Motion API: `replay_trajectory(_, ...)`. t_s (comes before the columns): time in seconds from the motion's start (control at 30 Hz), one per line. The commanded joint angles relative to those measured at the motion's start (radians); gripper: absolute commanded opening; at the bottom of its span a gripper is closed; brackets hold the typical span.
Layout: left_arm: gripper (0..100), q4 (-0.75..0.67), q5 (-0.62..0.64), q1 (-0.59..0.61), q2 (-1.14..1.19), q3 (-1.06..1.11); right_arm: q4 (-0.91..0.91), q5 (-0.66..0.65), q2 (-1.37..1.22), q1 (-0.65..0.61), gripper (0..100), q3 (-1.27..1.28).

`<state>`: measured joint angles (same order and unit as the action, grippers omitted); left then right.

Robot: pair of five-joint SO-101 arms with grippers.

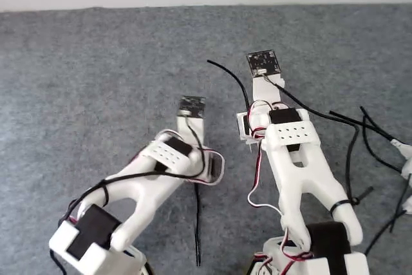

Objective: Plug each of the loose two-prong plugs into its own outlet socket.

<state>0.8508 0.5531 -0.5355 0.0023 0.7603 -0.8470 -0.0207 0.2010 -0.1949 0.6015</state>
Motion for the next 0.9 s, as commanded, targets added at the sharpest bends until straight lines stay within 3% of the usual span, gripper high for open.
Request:
replay_trajectory(0.0,7,-0.054,0.005,-0.097,0.000,-0.028,0.007,-0.008,0.045,0.013,1.0,-0.043)
replay_trajectory(0.1,10,-0.058,0.005,-0.098,0.000,-0.027,0.007,-0.008,0.045,0.013,1.0,-0.043)
replay_trajectory(0.37,30,-0.028,0.009,-0.074,0.000,-0.022,0.007,-0.008,0.042,0.012,1.0,-0.043)
replay_trajectory(0.87,28,-0.034,0.011,0.034,0.000,-0.042,0.008,-0.006,0.041,0.008,1.0,-0.043)
